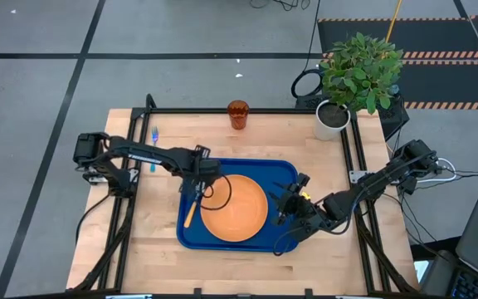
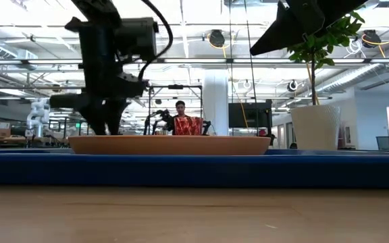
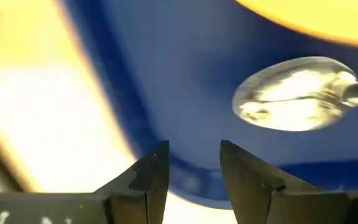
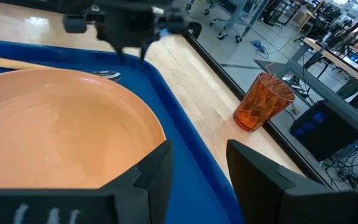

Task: Pick and place plate/cup/fork/spoon on tray
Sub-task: Put the yellow spoon on the blue serving tray to the left of the orange plate

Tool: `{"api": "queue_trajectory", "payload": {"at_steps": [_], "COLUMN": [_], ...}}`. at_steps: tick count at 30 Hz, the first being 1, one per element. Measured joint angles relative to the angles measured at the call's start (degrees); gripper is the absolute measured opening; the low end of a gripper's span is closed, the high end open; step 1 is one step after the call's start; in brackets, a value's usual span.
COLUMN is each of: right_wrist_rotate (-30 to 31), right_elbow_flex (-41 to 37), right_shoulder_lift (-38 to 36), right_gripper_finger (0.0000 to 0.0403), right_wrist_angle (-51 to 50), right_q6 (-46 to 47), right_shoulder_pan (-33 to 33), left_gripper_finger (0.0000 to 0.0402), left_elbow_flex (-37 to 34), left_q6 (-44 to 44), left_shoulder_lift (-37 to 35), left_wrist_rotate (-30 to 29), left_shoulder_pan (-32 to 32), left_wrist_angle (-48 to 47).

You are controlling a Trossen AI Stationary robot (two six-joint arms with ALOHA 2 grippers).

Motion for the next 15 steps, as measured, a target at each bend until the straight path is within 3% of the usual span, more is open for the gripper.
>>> {"api": "queue_trajectory", "payload": {"at_steps": [4, 9, 15], "right_wrist_rotate": [0.0, 0.0, -1.9], "right_elbow_flex": [0.0, 0.0, 0.0], "right_shoulder_lift": [0.0, 0.0, 0.0], "right_gripper_finger": [0.0145, 0.0145, 0.0145], "right_wrist_angle": [0.2, 0.4, 0.1], "right_q6": [-0.4, -0.6, -0.6], "right_shoulder_pan": [-0.3, -0.3, -0.2], "left_gripper_finger": [0.0145, 0.0145, 0.0145], "left_elbow_flex": [0.9, 0.9, 0.3], "left_q6": [-0.3, -1.5, 1.1], "left_shoulder_lift": [-2.6, -3.6, -2.4], "left_wrist_rotate": [-1.7, 7.3, 8.7], "left_shoulder_pan": [0.0, 0.0, 0.0], "left_wrist_angle": [5.2, 14.0, 11.6]}}
